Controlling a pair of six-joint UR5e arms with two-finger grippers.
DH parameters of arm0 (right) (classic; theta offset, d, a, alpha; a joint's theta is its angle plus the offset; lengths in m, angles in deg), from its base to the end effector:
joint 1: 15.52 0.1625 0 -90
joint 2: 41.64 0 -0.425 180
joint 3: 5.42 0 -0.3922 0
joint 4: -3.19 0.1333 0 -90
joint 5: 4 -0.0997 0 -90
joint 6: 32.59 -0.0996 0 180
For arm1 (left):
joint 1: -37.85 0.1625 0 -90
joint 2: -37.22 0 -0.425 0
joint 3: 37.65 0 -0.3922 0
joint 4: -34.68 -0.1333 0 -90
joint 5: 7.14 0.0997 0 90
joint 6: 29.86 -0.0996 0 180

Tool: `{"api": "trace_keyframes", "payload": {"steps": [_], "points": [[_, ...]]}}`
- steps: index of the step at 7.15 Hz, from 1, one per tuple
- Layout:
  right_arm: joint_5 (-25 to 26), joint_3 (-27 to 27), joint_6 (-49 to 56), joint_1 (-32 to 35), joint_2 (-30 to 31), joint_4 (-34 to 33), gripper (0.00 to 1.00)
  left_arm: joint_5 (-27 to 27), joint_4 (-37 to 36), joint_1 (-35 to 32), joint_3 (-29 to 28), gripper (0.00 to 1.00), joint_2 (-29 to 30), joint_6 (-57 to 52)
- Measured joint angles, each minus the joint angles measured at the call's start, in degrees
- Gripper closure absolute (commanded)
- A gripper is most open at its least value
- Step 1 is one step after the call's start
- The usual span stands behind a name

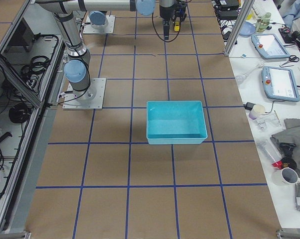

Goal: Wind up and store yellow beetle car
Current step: 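Press the held car to the table and drag it back with the left gripper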

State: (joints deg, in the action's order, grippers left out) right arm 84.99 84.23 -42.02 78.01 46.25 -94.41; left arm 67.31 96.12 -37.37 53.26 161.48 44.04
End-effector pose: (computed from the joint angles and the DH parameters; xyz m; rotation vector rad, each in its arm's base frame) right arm 0.1666 -0.5077 0.4862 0.1586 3.1047 -0.1545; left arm 0.0106 -0.6672 0.1811 2.0731 -2.0882 -0.3460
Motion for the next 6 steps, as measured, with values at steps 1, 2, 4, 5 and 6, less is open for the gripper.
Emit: {"api": "trace_keyframes", "payload": {"steps": [1, 2, 4, 5, 6], "points": [[-0.07, 0.05, -0.02, -0.01, 0.0, -0.07, 0.0, -0.01, 0.2, 0.68, 0.25, 1.0, -0.23, -1.22], [-0.11, 0.07, 0.0, -0.01, 0.0, -0.11, 0.0, -0.02, 0.24, 1.08, 0.44, 1.0, -0.26, -2.18], [-0.13, 0.08, 0.02, -0.01, 0.0, -0.14, 0.0, -0.01, 0.28, 1.8, 0.66, 0.4, -0.2, -3.63], [-0.13, 0.08, 0.02, -0.01, 0.0, -0.14, 0.0, 0.05, 0.25, 1.84, 0.68, 0.24, -0.32, -3.64], [-0.13, 0.09, 0.02, -0.01, 0.0, -0.14, 0.0, 0.01, -0.18, 1.66, 0.5, 0.2, -0.8, -3.3]]}}
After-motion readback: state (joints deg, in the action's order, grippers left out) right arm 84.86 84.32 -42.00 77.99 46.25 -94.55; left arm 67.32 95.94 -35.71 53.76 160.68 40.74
